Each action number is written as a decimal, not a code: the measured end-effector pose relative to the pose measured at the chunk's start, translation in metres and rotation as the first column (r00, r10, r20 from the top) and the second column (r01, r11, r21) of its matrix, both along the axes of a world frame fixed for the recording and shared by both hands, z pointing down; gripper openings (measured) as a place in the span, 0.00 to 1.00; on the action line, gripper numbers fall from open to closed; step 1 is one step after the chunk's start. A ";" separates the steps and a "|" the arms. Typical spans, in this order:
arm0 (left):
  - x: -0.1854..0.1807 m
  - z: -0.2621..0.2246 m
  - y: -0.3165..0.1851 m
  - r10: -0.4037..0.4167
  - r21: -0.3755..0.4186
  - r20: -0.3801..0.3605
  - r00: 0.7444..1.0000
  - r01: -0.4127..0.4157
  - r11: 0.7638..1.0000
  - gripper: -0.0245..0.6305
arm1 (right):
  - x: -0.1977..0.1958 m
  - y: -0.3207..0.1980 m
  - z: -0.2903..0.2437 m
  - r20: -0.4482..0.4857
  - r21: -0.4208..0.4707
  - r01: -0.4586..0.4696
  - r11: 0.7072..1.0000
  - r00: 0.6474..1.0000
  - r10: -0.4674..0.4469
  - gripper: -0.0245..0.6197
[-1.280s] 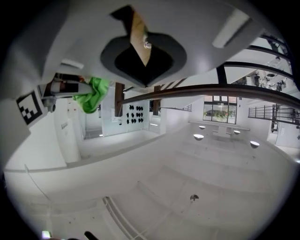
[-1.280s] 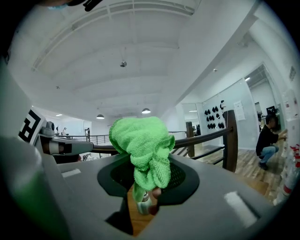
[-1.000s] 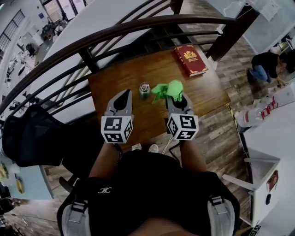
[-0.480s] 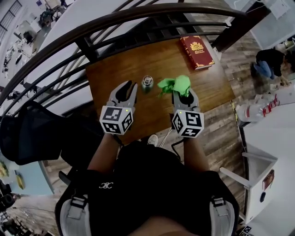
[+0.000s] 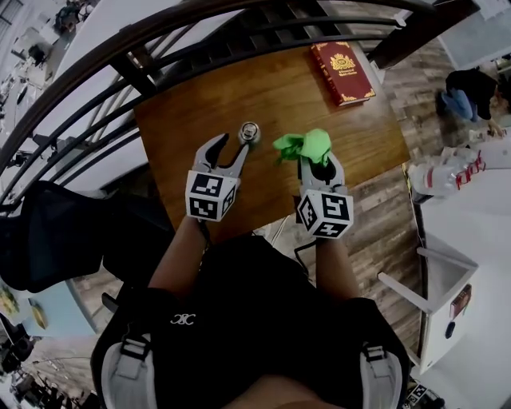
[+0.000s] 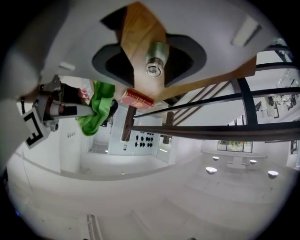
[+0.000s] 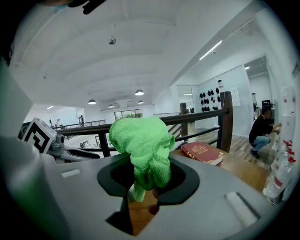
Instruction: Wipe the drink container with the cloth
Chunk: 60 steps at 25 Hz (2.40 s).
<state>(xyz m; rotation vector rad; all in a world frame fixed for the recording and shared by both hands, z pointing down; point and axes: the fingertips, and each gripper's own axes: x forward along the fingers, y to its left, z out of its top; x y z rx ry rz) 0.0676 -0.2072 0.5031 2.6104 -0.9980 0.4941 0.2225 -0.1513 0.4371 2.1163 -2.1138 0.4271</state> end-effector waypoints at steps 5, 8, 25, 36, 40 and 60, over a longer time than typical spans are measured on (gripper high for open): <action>0.018 0.036 -0.008 0.060 -0.030 0.098 0.993 -0.058 0.998 0.42 | 0.011 -0.002 0.015 0.005 -0.032 -0.031 0.999 1.000 0.031 0.21; 0.027 0.049 -0.012 0.072 -0.044 0.126 0.989 -0.067 0.997 0.45 | 0.016 -0.001 0.023 0.007 -0.050 -0.043 0.998 0.999 0.043 0.21; 0.052 0.102 -0.035 0.103 -0.097 0.212 0.972 -0.084 0.992 0.49 | 0.033 0.004 0.047 -0.005 -0.122 -0.076 0.990 0.997 0.076 0.21; 0.049 0.105 -0.032 0.104 -0.045 0.258 0.961 -0.095 0.994 0.50 | 0.023 -0.003 0.043 -0.004 -0.124 -0.035 0.992 0.999 0.035 0.21; 0.041 0.104 -0.028 0.091 -0.047 0.241 0.966 -0.082 0.996 0.50 | 0.012 -0.002 0.040 -0.010 -0.122 -0.001 0.993 1.000 0.000 0.21; -0.007 0.114 0.016 0.042 -0.012 0.128 0.991 -0.040 0.999 0.50 | -0.102 -0.037 0.057 0.032 -0.088 0.435 0.896 0.900 -0.434 0.21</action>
